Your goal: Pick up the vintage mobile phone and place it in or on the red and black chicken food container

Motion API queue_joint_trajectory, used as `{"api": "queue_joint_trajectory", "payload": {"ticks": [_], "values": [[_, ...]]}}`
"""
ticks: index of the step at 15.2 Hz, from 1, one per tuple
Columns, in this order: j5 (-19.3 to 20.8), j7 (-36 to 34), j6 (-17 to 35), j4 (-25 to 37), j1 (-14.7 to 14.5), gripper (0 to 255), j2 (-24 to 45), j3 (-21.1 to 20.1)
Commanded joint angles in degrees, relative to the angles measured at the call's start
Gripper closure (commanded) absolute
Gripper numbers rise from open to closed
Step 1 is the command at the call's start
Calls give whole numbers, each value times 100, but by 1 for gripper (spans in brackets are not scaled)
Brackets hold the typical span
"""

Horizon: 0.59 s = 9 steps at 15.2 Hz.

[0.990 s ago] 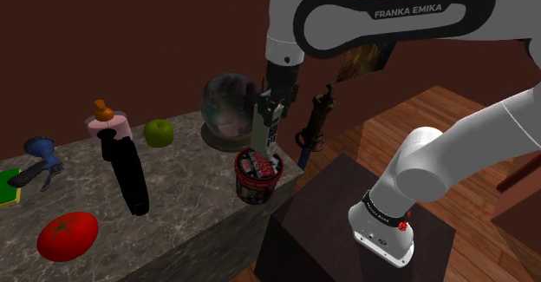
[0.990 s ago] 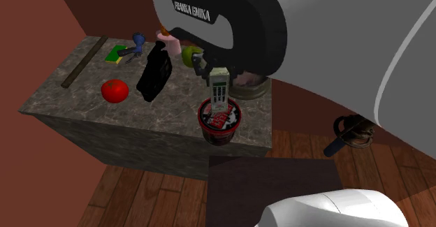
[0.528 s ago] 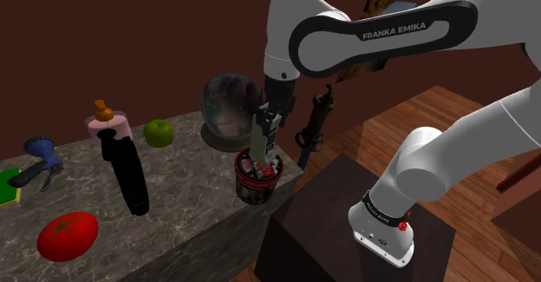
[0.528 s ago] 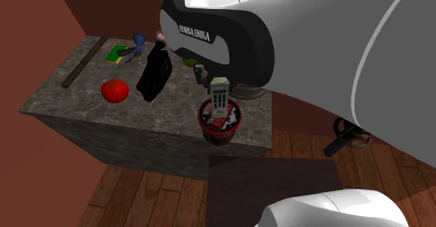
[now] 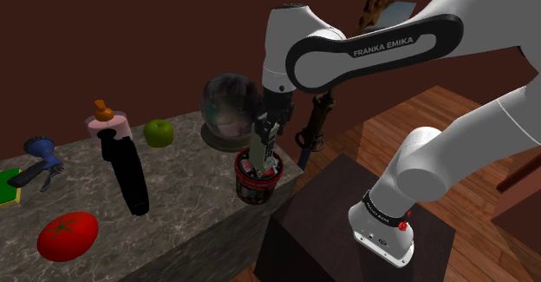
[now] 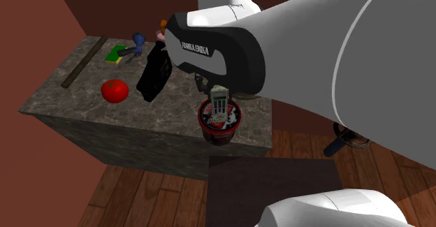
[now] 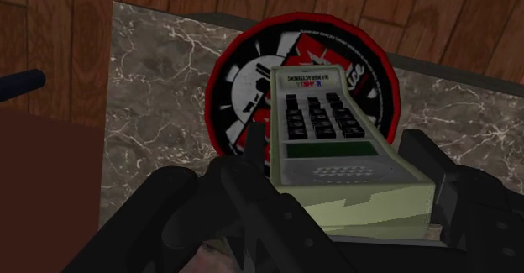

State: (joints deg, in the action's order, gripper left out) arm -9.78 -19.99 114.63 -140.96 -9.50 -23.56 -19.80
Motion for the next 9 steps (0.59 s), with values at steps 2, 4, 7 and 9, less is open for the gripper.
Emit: {"api": "queue_joint_trajectory", "payload": {"ticks": [2,4,7,9], "values": [[0,-1,15,-6,0,255,3,-2],[0,-1,15,-6,0,255,3,-2],[0,-1,14,-5,0,0,3,-2],[-1,-1,15,-5,0,0,3,-2]]}}
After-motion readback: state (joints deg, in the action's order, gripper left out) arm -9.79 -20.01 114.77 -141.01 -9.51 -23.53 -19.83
